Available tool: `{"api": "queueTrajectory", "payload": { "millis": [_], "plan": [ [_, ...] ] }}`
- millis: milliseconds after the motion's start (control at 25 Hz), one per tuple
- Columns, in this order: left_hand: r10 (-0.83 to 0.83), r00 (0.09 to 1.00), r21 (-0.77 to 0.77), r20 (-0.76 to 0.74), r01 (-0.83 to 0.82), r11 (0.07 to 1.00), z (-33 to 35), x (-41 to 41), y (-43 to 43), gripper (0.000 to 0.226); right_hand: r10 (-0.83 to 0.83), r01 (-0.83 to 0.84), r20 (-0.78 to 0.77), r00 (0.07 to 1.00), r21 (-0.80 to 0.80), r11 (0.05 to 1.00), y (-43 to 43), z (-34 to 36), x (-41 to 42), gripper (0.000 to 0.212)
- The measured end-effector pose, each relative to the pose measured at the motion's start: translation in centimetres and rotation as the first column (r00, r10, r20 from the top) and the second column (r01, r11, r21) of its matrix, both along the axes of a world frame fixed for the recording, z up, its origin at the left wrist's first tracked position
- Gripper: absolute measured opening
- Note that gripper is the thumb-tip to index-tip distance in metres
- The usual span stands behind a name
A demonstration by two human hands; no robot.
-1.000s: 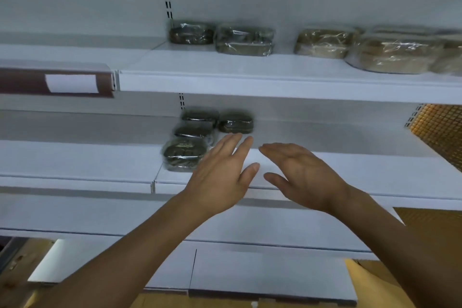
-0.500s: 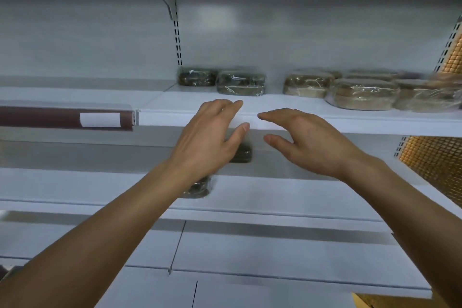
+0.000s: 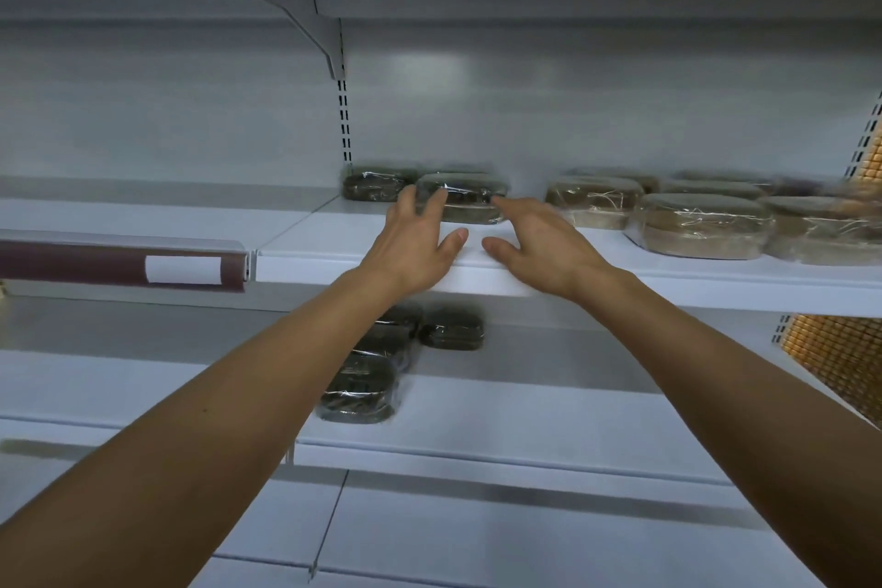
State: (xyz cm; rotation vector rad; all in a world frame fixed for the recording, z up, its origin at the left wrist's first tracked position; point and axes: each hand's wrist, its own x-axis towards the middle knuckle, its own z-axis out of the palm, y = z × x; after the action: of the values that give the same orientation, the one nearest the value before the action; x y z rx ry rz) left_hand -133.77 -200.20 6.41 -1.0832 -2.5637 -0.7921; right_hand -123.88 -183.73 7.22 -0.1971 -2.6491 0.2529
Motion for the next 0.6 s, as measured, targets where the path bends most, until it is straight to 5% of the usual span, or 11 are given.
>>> {"api": "queueTrajectory", "payload": {
  "millis": [200,600],
  "plan": [
    [0.07,0.997,0.057,0.017,-0.071,0.996,0.4,-3.5,1.9,0.08,-0.032,0.033,0.023,0.999,-0.056,0.998,1.5,0.2,-3.1,0.077],
    [0.08,0.991,-0.064,0.111,-0.073,0.995,0.8,-8.8,4.9,0.105,-0.119,0.124,0.079,0.99,-0.058,0.991,3.6,0.2,-7.5,0.088]
  ]
}}
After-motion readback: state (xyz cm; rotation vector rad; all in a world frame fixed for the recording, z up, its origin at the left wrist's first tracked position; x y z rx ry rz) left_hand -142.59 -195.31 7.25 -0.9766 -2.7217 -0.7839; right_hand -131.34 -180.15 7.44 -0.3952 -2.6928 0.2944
